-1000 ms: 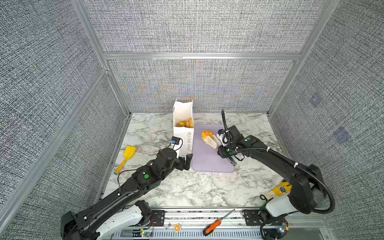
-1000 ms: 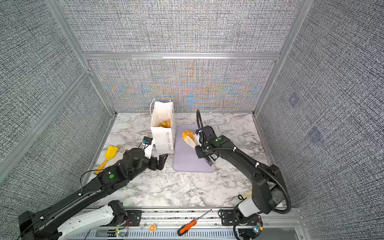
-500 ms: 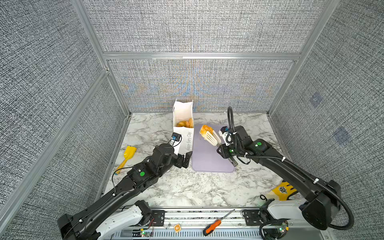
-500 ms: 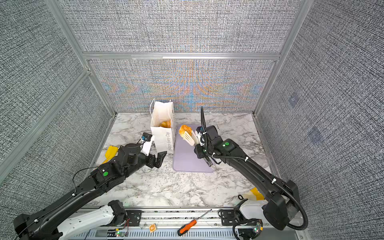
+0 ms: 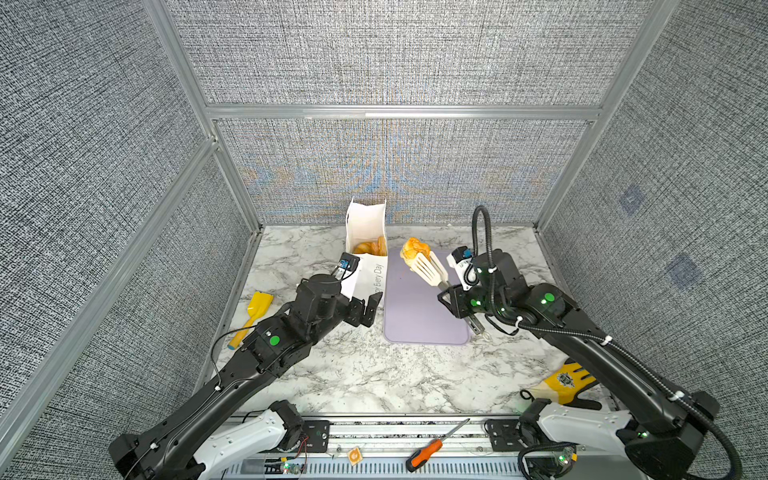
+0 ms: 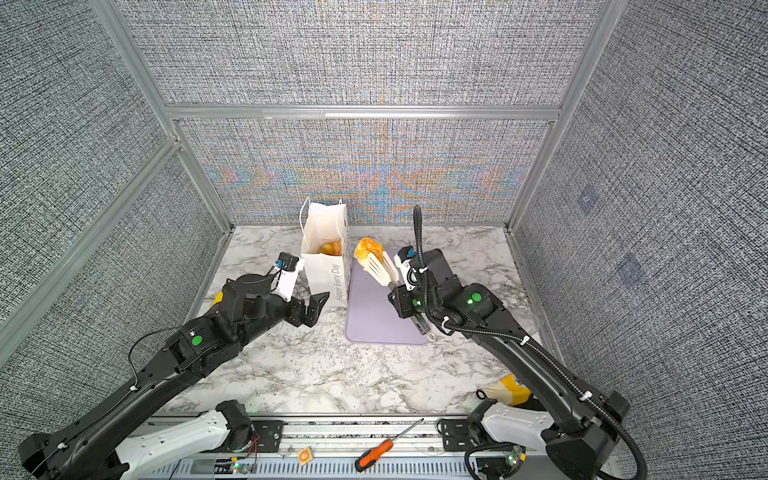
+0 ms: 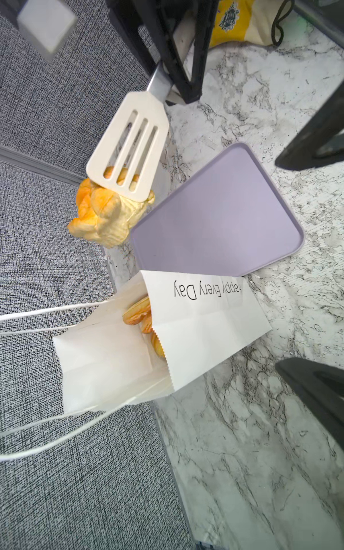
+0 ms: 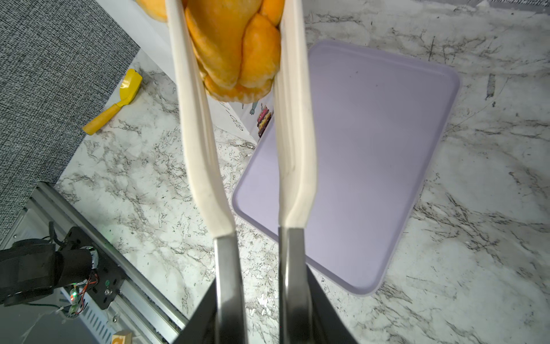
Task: Place the fake bread into the paper bag
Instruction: 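Carry the yellow puff bun over the bag opening with the right gripper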
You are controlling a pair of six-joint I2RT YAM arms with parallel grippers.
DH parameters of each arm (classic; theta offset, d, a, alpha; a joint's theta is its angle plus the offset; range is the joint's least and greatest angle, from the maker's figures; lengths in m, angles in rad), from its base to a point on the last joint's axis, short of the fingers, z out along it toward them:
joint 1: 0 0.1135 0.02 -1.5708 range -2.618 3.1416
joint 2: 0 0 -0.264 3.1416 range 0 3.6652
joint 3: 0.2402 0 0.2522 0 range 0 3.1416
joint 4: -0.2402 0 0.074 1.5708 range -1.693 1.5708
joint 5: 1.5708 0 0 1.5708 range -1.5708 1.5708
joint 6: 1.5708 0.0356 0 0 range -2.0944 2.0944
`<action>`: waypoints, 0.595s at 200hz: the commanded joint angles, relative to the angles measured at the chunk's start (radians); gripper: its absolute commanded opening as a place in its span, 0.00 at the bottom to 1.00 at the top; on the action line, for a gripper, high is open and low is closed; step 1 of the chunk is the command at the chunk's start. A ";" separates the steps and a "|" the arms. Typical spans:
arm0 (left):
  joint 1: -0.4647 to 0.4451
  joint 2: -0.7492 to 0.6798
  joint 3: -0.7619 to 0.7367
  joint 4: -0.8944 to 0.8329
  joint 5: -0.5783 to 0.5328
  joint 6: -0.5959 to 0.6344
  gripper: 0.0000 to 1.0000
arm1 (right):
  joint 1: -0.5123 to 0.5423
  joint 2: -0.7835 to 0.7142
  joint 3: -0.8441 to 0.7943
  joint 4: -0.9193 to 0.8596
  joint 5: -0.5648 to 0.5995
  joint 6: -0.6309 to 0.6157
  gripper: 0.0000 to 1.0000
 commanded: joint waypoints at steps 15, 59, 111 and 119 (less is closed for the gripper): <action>0.035 -0.007 0.032 -0.033 0.011 0.032 0.99 | 0.041 -0.018 0.051 0.004 0.043 0.017 0.36; 0.104 -0.032 0.044 -0.062 0.012 0.036 0.99 | 0.100 -0.001 0.129 0.009 0.075 0.009 0.36; 0.203 -0.049 0.030 -0.065 0.072 0.037 1.00 | 0.174 0.098 0.248 0.032 0.076 -0.015 0.36; 0.220 -0.052 0.023 -0.062 0.080 0.035 1.00 | 0.186 0.116 0.264 0.045 0.072 -0.020 0.36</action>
